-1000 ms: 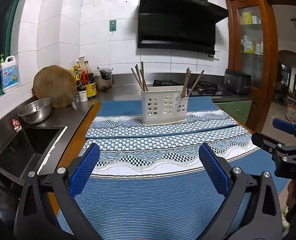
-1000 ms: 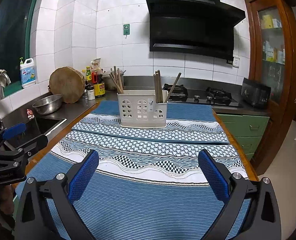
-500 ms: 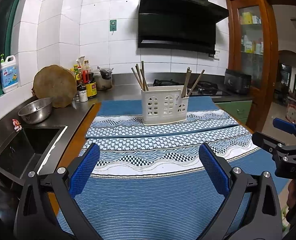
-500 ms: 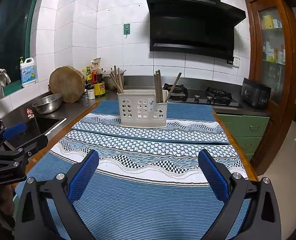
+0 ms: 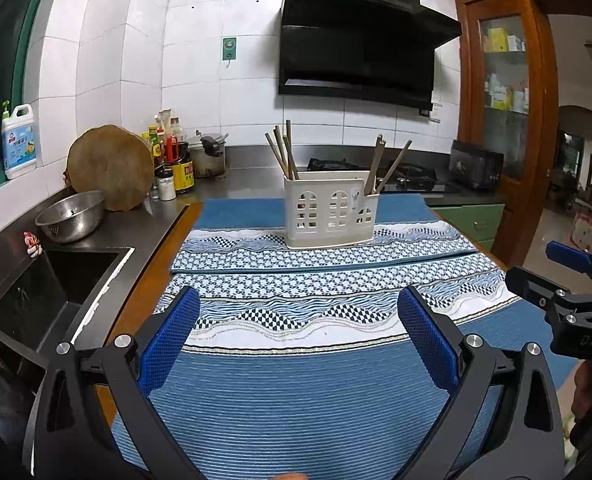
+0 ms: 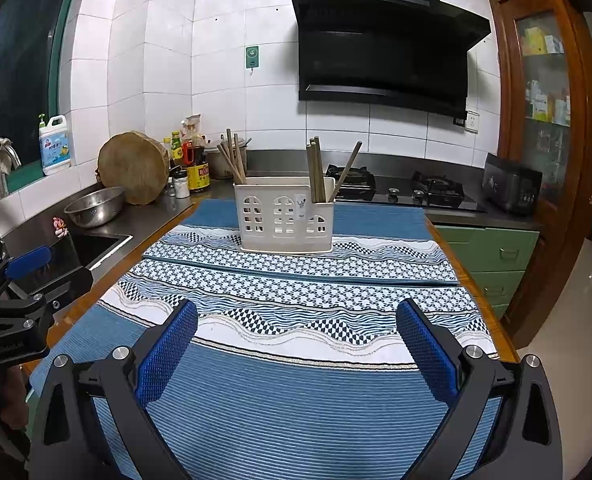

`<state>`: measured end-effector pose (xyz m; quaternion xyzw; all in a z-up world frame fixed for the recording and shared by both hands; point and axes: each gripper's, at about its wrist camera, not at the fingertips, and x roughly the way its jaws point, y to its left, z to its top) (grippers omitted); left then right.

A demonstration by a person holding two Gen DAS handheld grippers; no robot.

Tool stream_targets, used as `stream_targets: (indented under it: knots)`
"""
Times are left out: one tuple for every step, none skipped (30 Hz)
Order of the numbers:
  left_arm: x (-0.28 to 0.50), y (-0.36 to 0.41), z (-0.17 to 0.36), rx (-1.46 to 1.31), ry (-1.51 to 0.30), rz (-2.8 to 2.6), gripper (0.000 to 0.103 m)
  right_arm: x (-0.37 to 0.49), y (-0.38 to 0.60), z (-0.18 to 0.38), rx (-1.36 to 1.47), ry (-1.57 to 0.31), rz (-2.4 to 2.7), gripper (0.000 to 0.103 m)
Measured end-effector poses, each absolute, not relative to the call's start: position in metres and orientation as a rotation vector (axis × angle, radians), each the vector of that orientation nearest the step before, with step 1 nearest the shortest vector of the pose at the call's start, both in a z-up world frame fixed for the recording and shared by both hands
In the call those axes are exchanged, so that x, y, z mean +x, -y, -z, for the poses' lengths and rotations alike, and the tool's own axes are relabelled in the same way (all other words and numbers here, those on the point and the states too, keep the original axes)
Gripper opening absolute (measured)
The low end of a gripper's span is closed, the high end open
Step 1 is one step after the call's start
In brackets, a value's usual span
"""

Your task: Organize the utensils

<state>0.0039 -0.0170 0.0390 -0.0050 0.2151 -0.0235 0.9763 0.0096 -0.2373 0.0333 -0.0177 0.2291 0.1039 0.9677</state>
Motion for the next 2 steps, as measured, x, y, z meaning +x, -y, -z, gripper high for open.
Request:
stream_targets:
  knots:
    - [0.0042, 0.0171, -0.0386, -0.01, -0.435, 0.047, 0.098, 0.0097, 0.2373, -0.0331, -0.035, -0.464, -0.21, 0.096]
    - [0.0044, 0.0167, -0.0381, -0.01, -0.436, 0.047, 0.098, 0.0097, 0.2381, -0.033, -0.035, -0.464, -0.21, 0.096]
